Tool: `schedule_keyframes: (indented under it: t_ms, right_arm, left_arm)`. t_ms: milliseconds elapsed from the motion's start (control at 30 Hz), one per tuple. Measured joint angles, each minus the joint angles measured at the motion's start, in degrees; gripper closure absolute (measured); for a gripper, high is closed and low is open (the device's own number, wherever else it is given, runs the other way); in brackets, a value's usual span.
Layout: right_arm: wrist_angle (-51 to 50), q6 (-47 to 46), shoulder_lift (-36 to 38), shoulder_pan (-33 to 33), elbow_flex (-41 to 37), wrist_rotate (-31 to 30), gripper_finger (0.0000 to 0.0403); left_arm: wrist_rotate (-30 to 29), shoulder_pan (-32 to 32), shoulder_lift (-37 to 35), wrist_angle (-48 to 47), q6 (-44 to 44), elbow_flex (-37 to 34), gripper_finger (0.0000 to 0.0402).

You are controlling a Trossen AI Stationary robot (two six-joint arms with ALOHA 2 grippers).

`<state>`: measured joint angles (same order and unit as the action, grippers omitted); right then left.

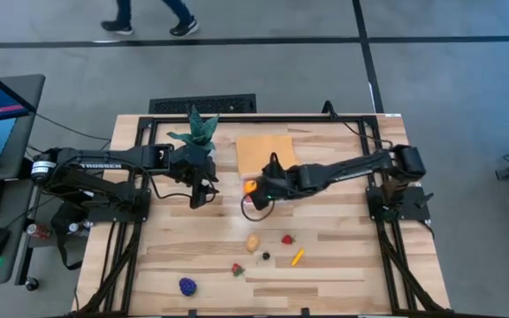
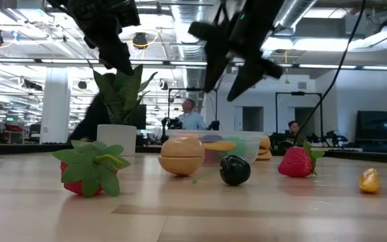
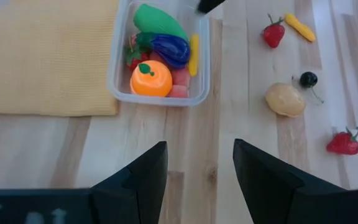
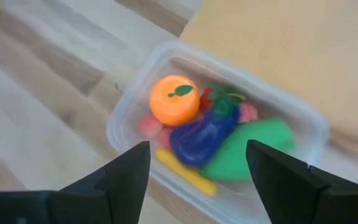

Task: Pick and placing Produce into tupperware
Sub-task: Put the blue blackberry into the transparent bin

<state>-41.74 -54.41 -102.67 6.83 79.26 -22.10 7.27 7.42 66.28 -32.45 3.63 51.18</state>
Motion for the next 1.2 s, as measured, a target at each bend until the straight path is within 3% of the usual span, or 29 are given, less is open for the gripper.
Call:
schedule_keyframes:
  t_ms: [200,333,433,767,967,1200]
  right_arm:
    - [-9.9,9.9,6.6,5.2,0.0,-9.3,0.0143]
    - [-16.1,9.4,11.3,8.9,0.0,-20.6,0.0143]
    - [-20.5,8.9,14.8,11.6,0.1,-23.8,0.0143]
    - [-39.7,-8.2,22.7,25.5,-3.6,-25.8,0.0143]
    - [-42.4,-22.0,26.7,39.3,-10.3,-25.2,0.0143]
    - [-43.2,-39.9,28.2,52.9,-16.2,-25.2,0.0143]
  left_arm:
    - [-1.0,0.0,0.0,0.9,6.3,0.0,0.0228]
    - [-2.1,0.0,0.0,4.5,10.5,0.0,0.0228]
    - [-3.6,0.0,0.0,7.3,14.0,0.0,0.0228]
    - [-3.0,-3.7,0.5,11.5,22.4,0.0,0.0228]
    - [-0.1,-15.3,0.5,11.0,19.8,0.0,0.0228]
    - [-5.0,-29.7,0.5,5.3,33.8,0.0,0.0228]
